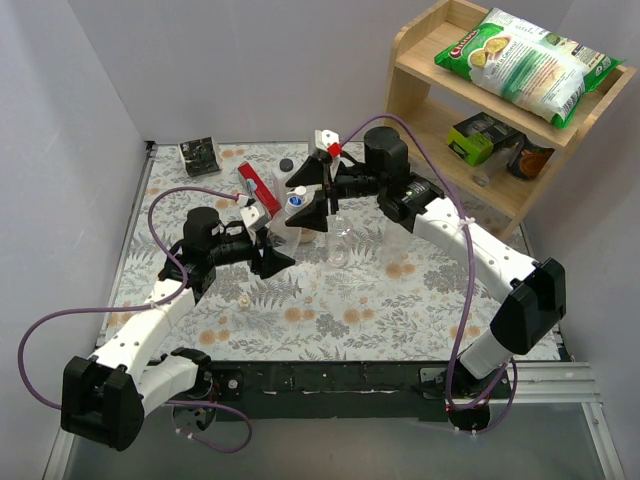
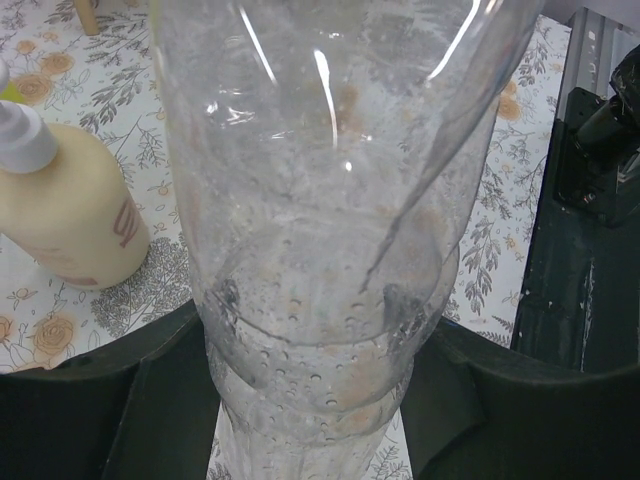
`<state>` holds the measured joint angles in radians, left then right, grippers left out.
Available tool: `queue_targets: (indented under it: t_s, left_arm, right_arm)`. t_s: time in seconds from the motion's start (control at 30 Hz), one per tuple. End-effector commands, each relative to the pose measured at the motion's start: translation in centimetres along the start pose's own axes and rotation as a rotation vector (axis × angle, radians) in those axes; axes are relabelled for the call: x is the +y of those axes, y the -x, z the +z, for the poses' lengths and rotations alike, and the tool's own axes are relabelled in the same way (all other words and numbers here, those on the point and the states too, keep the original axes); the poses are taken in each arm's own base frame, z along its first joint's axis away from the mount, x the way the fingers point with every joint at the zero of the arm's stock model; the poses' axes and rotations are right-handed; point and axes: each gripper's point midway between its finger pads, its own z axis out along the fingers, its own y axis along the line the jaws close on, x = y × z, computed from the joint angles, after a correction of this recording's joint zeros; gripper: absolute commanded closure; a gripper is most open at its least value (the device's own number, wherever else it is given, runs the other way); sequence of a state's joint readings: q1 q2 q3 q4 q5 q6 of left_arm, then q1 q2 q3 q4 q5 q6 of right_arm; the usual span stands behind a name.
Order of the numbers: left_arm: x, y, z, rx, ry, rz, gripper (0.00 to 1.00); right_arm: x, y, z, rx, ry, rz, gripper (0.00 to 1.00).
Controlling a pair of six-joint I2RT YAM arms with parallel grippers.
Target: Screw on the bottle caps
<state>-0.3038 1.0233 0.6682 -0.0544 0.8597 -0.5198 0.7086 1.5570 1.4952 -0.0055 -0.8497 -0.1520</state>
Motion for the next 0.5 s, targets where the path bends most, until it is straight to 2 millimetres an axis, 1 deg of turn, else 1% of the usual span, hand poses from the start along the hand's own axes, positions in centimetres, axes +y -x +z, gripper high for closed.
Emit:
queue_targets:
  t_s: [0.0,0.3,0.33,0.37,0.47]
  left_arm:
    - [-0.5,1.7,-0.2,-0.021,-0.031,0.039,1.0]
    - [-0.3,1.9,0.1,-0.022,-0.033,-0.018,1.0]
    - [-0.4,2.0,0.2,-0.02,-0.037,-0.022,1.0]
    - [-0.3,1.9,0.3,-0.017,-0.041,-0.028,1.0]
    - [-0.3,2.0,0.3,-0.025,-0.037,-0.039,1.0]
  right_arm:
    - [1.6,1.9,0.9,-0.085,0.09,-0.005,0.02]
    - [3.7,0.7,1.2,-0.053,0.134,-0.07,0.02]
    - [3.7,0.5,1.2,-0.046,0.132,-0.105,0.02]
    - [4.2,0.1,1.3,-0.025,0.131,-0.101,0.02]
    - [4.3,-0.8,1.0,0.007,0.117,-0.108,0.02]
